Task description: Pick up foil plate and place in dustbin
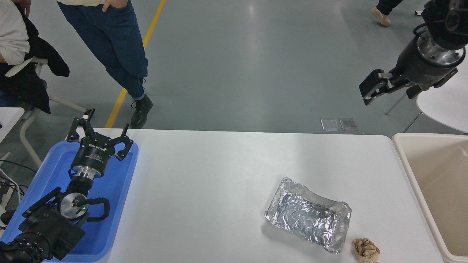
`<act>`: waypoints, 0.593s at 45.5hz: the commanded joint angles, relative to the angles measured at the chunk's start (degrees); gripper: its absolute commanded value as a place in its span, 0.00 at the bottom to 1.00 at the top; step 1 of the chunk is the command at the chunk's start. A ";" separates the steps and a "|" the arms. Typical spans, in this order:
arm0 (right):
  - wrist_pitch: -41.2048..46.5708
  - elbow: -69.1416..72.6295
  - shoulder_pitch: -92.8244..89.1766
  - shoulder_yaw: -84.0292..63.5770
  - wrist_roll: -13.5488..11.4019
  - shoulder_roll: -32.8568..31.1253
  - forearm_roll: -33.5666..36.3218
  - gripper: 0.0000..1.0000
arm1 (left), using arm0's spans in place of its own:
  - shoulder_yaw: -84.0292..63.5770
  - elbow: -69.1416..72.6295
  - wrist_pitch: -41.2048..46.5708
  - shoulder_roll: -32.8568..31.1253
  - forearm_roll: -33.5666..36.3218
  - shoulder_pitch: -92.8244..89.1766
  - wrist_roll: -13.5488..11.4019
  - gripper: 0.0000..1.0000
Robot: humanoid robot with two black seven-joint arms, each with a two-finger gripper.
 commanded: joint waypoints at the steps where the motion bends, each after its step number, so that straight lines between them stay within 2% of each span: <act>1: 0.00 -0.07 -0.97 3.36 0.17 0.01 5.54 1.00 | 0.00 0.00 0.00 0.01 -0.01 -0.02 0.01 1.00; 27: 0.00 0.63 -5.45 2.31 0.08 -0.16 6.07 1.00 | 0.00 0.00 0.00 -0.08 -0.01 -0.02 0.01 1.00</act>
